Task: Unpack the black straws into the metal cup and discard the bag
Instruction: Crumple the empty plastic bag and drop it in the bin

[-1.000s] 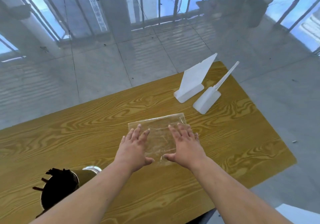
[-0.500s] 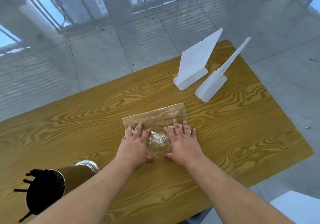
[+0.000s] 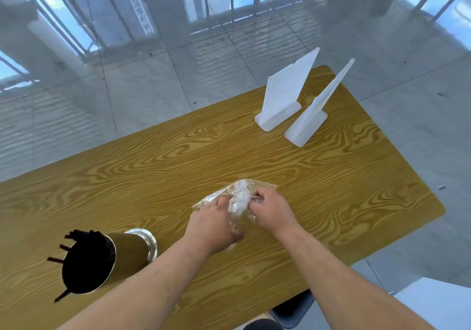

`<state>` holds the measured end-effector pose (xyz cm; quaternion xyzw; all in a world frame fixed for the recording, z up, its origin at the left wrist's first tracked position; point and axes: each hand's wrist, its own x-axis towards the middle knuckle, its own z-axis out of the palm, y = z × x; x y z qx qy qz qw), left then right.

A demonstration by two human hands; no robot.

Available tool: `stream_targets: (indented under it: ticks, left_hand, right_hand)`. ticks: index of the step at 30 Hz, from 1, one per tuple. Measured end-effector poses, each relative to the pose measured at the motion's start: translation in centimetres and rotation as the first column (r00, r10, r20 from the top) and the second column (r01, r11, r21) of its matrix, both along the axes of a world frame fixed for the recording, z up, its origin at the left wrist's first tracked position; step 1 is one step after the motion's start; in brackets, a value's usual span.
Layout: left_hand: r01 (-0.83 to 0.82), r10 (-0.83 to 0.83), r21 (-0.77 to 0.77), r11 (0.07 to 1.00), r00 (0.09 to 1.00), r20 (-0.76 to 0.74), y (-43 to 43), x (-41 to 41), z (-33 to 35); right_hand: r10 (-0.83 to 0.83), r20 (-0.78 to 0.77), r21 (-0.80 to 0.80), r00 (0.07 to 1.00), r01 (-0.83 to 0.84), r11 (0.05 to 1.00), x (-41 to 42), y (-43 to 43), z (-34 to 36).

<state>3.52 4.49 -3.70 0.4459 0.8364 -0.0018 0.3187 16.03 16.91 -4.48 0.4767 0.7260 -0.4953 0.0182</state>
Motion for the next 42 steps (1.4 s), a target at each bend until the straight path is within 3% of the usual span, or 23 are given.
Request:
stream_targets:
  ticks: [2,4,6,9,11,14,17,19,22,25,27,30,33,39,42]
  left_hand:
    - [-0.072,0.069,0.048,0.996,0.995,0.069,-1.0,0.3,0.9]
    - [-0.127,0.110,0.100,0.987,0.981,0.161,-2.1,0.5,2.1]
    - [-0.126,0.101,0.151,0.980,0.981,0.163,-3.5,0.6,3.4]
    - [-0.095,0.087,0.257,0.962,0.995,0.041,-6.2,0.5,5.6]
    - [-0.078,0.077,0.302,0.950,0.997,0.015,-7.9,0.1,6.9]
    - [-0.158,0.126,0.364,0.918,0.986,0.110,-10.1,-0.5,8.8]
    - [-0.306,0.205,0.395,0.866,0.939,0.277,-11.8,-0.6,11.0]
    - [-0.481,0.251,0.352,0.803,0.808,0.532,-12.4,-0.3,12.7]
    - [-0.672,0.179,0.167,0.721,0.413,0.893,-12.8,0.1,15.0]
    - [-0.630,0.091,-0.001,0.777,0.110,0.990,-13.0,0.7,16.4]
    - [-0.564,0.089,-0.054,0.824,0.036,0.995,-12.7,1.7,17.0]
    - [-0.464,0.107,-0.069,0.883,0.057,0.993,-12.2,3.5,16.9]
    - [-0.454,0.130,-0.091,0.886,0.055,0.990,-11.3,4.7,16.5]
    - [-0.403,0.112,-0.024,0.915,0.197,0.974,-7.2,6.8,15.9]
    - [-0.399,0.183,-0.078,0.914,0.233,0.955,-4.6,8.4,14.7]
  right_hand:
    - [-0.232,-0.103,-0.228,0.967,0.204,0.952,0.0,-1.0,0.8]
    - [-0.405,-0.177,-0.432,0.897,0.299,0.851,0.2,-2.5,1.8]
    - [-0.434,-0.230,-0.464,0.871,0.294,0.836,0.6,-3.9,2.9]
    - [-0.382,-0.271,-0.391,0.883,0.261,0.882,1.3,-6.3,5.2]
    - [-0.283,-0.253,-0.231,0.925,0.226,0.946,2.0,-7.8,7.0]
    - [-0.193,-0.192,0.086,0.962,0.212,0.973,3.3,-10.0,9.8]
    - [-0.258,-0.273,0.173,0.927,0.311,0.935,4.5,-12.6,12.5]
    - [-0.334,-0.363,0.144,0.870,0.406,0.902,5.3,-14.1,13.7]
    - [-0.406,-0.335,0.065,0.850,0.451,0.890,6.8,-15.4,15.6]
    - [-0.509,-0.276,-0.316,0.816,0.423,0.849,8.5,-16.1,16.2]
    - [-0.581,-0.291,-0.571,0.760,0.349,0.743,9.9,-16.4,16.5]
    - [-0.646,-0.388,-0.666,0.658,0.285,0.690,11.7,-16.0,17.1]
    - [-0.697,-0.425,-0.645,0.578,0.347,0.681,13.8,-14.5,17.2]
    - [-0.668,-0.362,-0.554,0.650,0.425,0.715,19.0,-11.3,15.3]
    - [-0.669,-0.343,-0.557,0.660,0.430,0.710,21.9,-10.1,14.1]
